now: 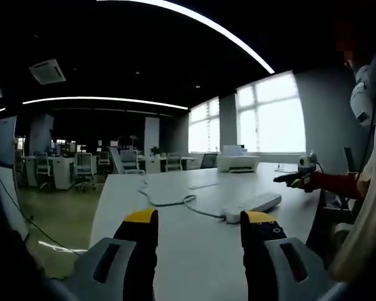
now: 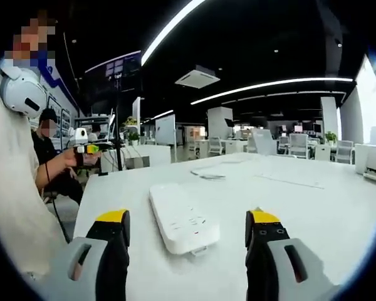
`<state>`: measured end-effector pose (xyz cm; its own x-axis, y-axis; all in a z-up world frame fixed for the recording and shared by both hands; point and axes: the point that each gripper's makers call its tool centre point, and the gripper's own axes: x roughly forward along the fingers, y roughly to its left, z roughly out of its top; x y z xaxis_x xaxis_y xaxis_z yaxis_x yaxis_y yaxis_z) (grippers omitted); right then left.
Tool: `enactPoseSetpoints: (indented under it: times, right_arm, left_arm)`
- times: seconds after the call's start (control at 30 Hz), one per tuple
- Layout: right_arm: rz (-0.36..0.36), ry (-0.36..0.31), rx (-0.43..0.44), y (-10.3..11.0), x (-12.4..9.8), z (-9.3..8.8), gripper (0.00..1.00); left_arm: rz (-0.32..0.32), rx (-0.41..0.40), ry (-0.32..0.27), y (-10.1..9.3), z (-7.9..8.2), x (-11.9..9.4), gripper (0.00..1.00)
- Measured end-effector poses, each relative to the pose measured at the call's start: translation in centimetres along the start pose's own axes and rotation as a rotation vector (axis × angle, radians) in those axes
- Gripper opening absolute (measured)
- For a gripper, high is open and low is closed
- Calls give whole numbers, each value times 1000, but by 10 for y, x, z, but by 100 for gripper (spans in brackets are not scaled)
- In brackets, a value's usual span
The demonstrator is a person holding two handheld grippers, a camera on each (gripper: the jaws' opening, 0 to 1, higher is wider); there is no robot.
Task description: Pick up the power strip scattered on the table, fix it on the side mounting bracket of the table, and press the switch
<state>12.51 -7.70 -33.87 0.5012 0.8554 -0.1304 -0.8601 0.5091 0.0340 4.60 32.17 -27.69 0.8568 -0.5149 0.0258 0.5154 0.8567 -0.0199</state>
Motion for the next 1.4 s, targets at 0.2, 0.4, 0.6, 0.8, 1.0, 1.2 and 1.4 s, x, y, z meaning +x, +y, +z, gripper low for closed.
enactPoseSetpoints:
  times: [0.2,0.4,0.6,0.8,1.0,1.2,1.4]
  right_arm:
    - [13,26,-8,-1,6,-4,71]
    - [34,68,-18,0,14,-13,71]
    - [42,97,-26,3,20,-19,71]
    - [62,136,-46,8,25,-25,71]
    - [77,143,-51,4,27,-26,71]
    - [91,162,-58,5,30,-27,71]
    - [91,173,-60,-1,30,-28,70]
  left_arm:
    - [-6,0,3,-1,-1,-1,57]
    - [-34,-12,4,-6,-2,-1,57]
    - [-43,-2,25,-8,-6,1,58]
    - [-56,4,40,-13,-8,5,58]
    - [-62,6,51,-15,-8,7,58]
    - [-67,12,78,-16,-14,8,58]
    - [-71,17,90,-16,-16,7,58]
